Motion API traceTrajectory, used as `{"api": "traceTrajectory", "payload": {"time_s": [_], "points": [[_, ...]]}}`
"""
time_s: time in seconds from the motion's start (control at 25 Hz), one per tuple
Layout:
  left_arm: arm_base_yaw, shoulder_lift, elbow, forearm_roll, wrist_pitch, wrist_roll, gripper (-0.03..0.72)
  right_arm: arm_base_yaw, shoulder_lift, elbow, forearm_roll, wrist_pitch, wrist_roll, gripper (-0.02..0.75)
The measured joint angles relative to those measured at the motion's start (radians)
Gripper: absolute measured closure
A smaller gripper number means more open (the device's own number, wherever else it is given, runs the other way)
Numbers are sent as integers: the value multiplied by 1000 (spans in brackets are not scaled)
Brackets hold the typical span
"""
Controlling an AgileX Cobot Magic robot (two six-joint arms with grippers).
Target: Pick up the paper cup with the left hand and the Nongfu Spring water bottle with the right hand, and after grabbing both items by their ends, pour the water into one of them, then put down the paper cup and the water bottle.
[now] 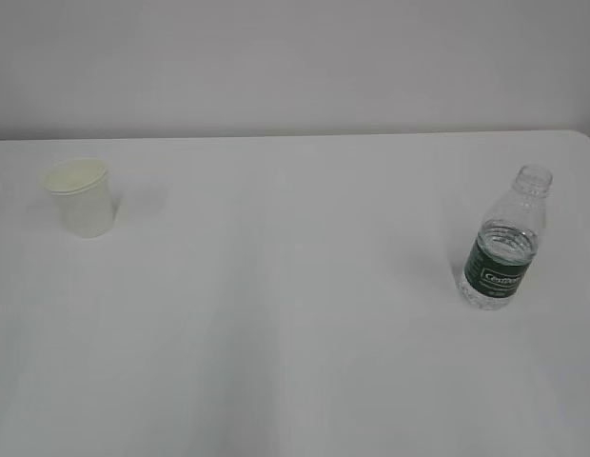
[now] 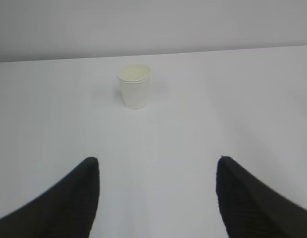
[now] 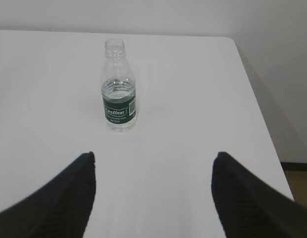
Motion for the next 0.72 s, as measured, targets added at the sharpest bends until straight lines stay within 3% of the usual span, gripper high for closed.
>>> {"api": "traceTrajectory", "payload": {"time_s": [0.72], "points": [[0,150,-16,-4,-157,0,165,0,119,0,2,-211,-5,184]]}}
